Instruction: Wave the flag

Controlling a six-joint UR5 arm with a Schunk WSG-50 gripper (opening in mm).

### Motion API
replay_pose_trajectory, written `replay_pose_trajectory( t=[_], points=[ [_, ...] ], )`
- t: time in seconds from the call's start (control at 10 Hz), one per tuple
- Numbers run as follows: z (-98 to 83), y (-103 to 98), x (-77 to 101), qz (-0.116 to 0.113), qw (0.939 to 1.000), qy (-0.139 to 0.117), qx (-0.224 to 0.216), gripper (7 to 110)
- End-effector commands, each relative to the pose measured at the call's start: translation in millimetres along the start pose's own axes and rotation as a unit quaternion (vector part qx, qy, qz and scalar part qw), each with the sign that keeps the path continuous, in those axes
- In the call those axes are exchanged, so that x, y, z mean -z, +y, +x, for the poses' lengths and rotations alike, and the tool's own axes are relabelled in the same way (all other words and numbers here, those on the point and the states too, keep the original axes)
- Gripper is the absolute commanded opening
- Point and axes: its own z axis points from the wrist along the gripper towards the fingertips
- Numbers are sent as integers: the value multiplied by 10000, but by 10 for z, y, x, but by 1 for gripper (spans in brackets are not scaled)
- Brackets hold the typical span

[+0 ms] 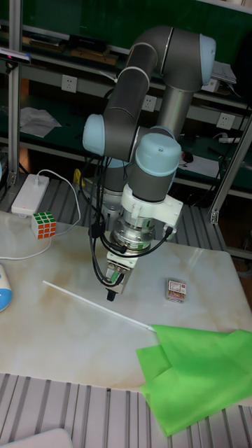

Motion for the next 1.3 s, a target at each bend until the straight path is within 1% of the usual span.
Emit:
replay_pose_trajectory(
  t=[0.0,0.1,0.3,0.6,0.8,1.0,1.2],
  points=[
    [-76,73,13,-160,9997,-174,70,66],
    [-109,96,15,-204,9995,-241,94,66],
    [-110,92,15,-196,9995,-243,101,66],
    [-56,74,13,-162,9997,-133,93,66],
    [23,59,29,-129,9999,25,100,66],
    [56,129,277,-223,9996,111,99,66],
    [12,202,521,-274,9995,128,45,66]
  ],
)
